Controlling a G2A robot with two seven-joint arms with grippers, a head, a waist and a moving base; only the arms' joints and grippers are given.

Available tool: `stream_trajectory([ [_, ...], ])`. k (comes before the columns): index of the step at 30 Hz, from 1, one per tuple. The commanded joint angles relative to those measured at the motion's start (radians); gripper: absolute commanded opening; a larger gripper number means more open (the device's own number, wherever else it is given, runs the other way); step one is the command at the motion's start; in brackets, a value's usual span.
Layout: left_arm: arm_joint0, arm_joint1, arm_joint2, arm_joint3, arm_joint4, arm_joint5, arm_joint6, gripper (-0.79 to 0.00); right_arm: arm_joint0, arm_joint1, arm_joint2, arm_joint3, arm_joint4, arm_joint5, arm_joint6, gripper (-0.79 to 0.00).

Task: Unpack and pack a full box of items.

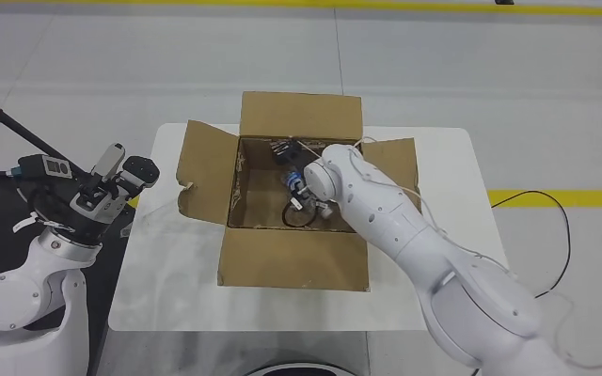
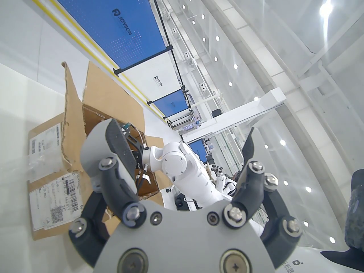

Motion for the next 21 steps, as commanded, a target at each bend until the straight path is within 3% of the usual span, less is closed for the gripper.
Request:
stream_trajectory([
  [1,0.0,0.0,0.0,0.0,0.0,0.0,0.0,0.0,0.001,-0.005,0.003,0.01,-0.003,-0.004,-0.001,-0.502],
  [4,0.0,0.0,0.0,0.0,0.0,0.0,0.0,0.0,0.003,-0.011,0.009,0.014,-0.009,-0.009,-0.003,-0.69],
  [7,0.0,0.0,0.0,0.0,0.0,0.0,0.0,0.0,0.005,-0.015,0.015,0.009,-0.02,-0.01,-0.005,-0.785],
  [21,0.0,0.0,0.0,0.0,0.0,0.0,0.0,0.0,-0.027,0.02,0.082,-0.185,-0.092,-0.012,0.047,-0.785],
])
